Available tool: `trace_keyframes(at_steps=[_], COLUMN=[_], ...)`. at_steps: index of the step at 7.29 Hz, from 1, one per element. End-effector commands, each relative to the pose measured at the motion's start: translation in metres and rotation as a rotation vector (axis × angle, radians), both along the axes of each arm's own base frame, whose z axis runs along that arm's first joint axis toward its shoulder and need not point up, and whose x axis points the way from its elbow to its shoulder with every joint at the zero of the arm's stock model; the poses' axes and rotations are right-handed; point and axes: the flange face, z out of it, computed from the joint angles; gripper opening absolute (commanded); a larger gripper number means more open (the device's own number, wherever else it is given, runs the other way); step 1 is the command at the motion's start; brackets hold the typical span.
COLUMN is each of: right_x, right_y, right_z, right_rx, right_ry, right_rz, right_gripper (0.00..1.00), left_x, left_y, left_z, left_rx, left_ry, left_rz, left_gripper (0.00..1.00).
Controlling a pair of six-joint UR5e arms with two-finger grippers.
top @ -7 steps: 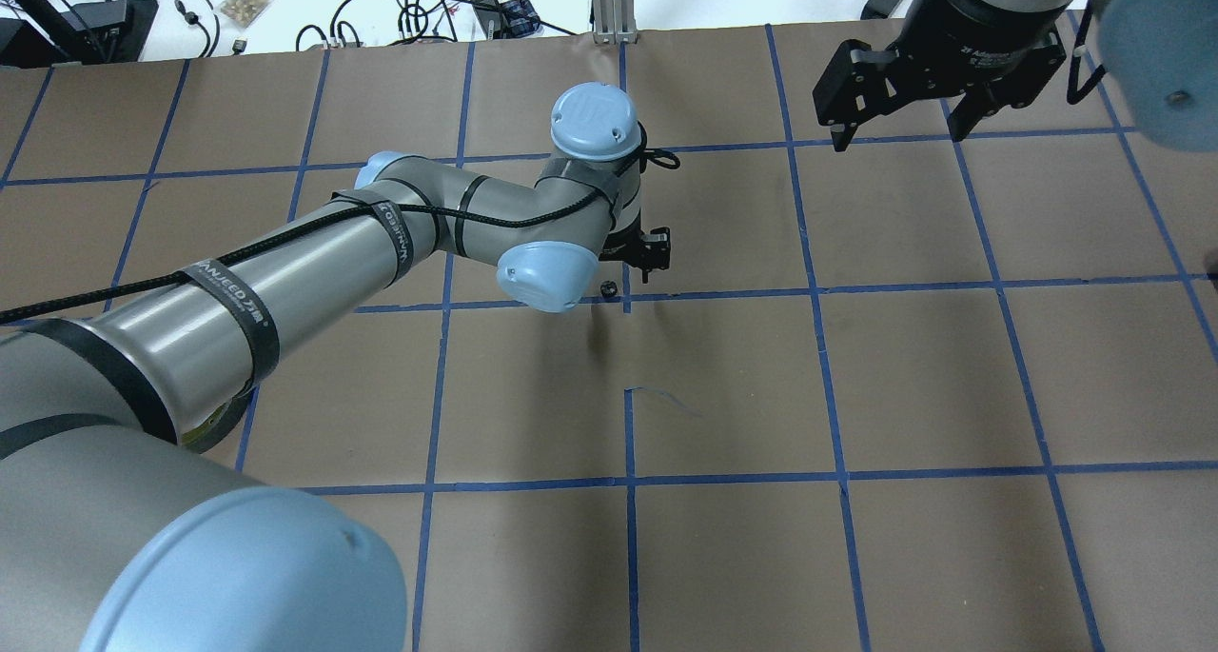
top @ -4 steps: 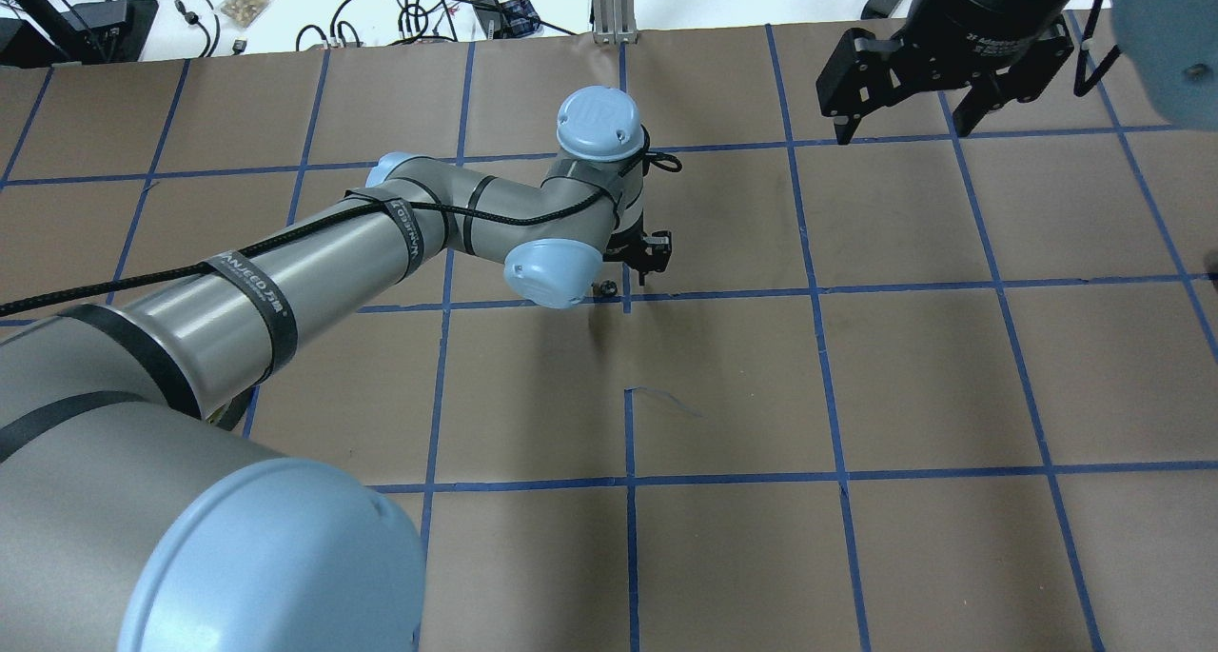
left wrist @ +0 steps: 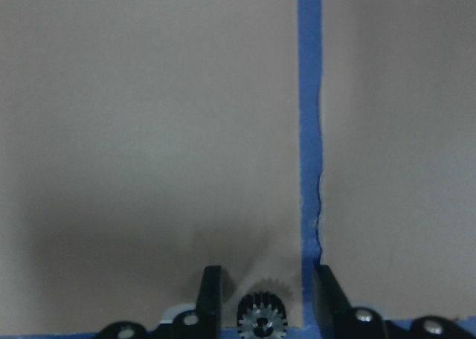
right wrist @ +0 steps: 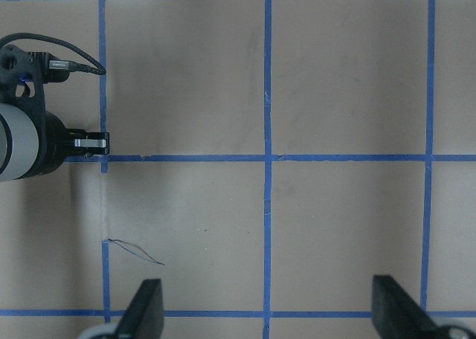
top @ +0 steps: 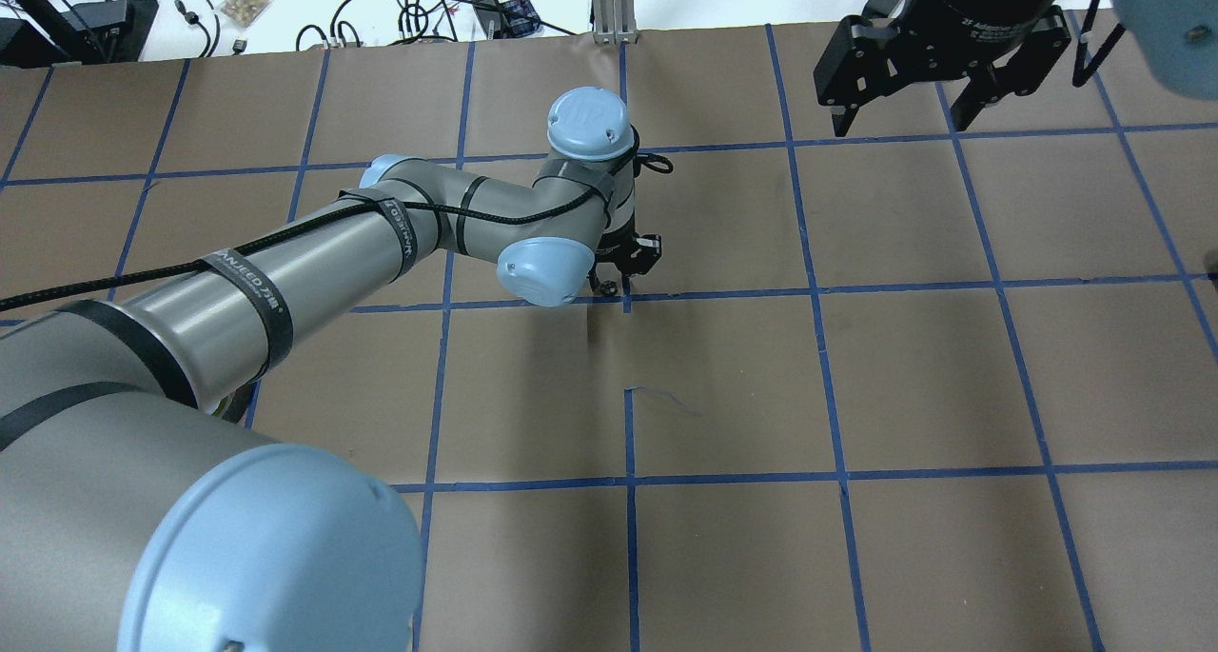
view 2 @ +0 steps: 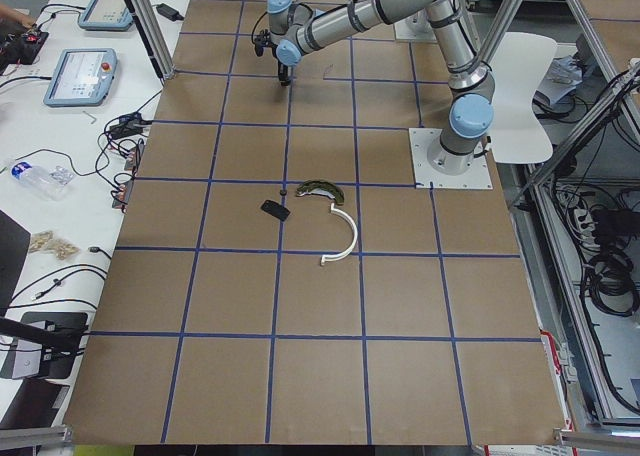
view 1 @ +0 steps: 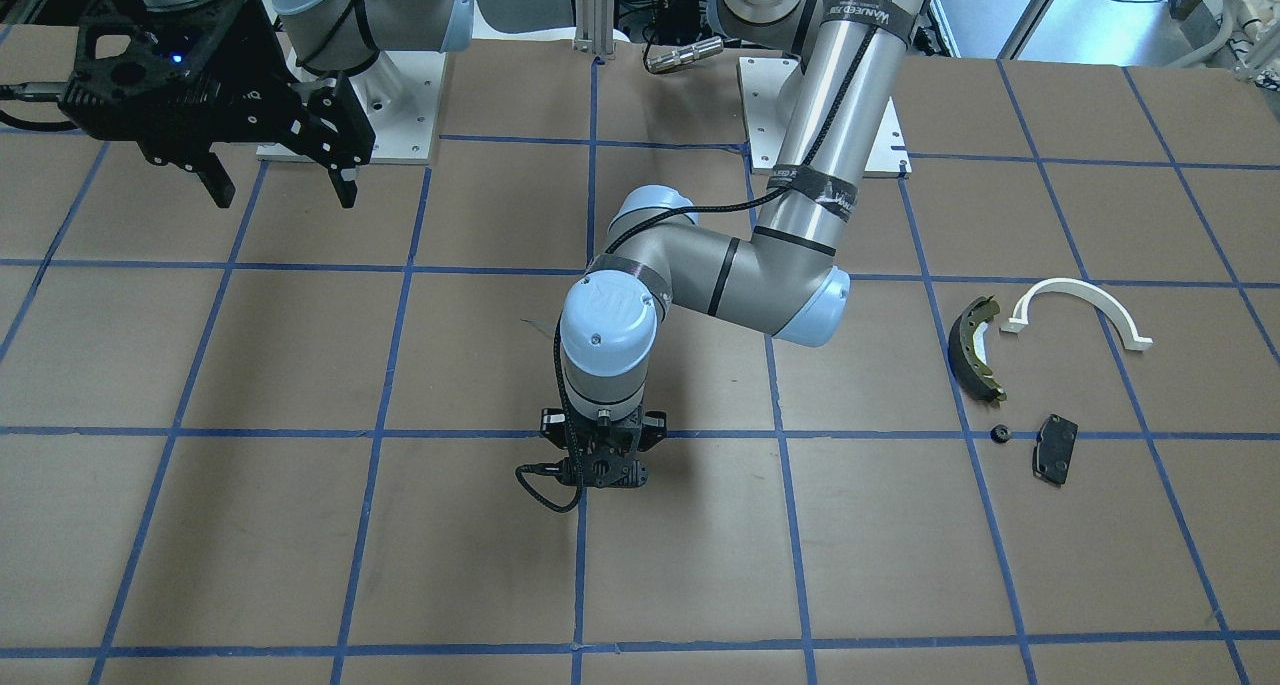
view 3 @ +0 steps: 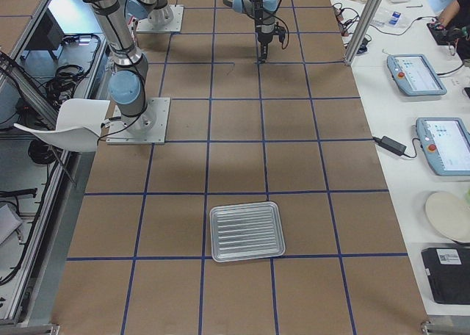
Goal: Place bearing gear from tray to pile
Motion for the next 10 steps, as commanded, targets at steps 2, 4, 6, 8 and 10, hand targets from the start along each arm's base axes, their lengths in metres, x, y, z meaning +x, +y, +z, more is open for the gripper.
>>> trace_keyframes(at_steps=[2,4,6,8,10], right_x=[0.001,0.001,-0.001,-0.001,-0.001], right_y=[0.000,-0.008,-0.013,-0.011,-0.011], right_z=[-0.004,0.003,0.006,0.007,0.007], right_rx=[0.007,-0.012,0.058,0.060,0.057], right_ry=[-0.008,-0.008,0.012,0.012,0.011], right_rz=[0.008,-0.001,-0.007,-0.001,0.002], right_gripper=[1.00,1.00,1.00,1.00,1.00], left_x=[0.001,0.001,0.002,0.036,0.093], left_y=[0.002,0.002,0.001,-0.015,-0.026], left_z=[0.004,-0.001,0.003,0.023,0.047], left_rx=[-0.004,0.005,-0.001,-0.012,0.004], left_ry=[-0.001,0.001,0.002,0.003,-0.032], left_rz=[-0.002,-0.002,0.000,-0.030,-0.111], left_gripper=[0.38,0.34,0.21,0.18,0.18])
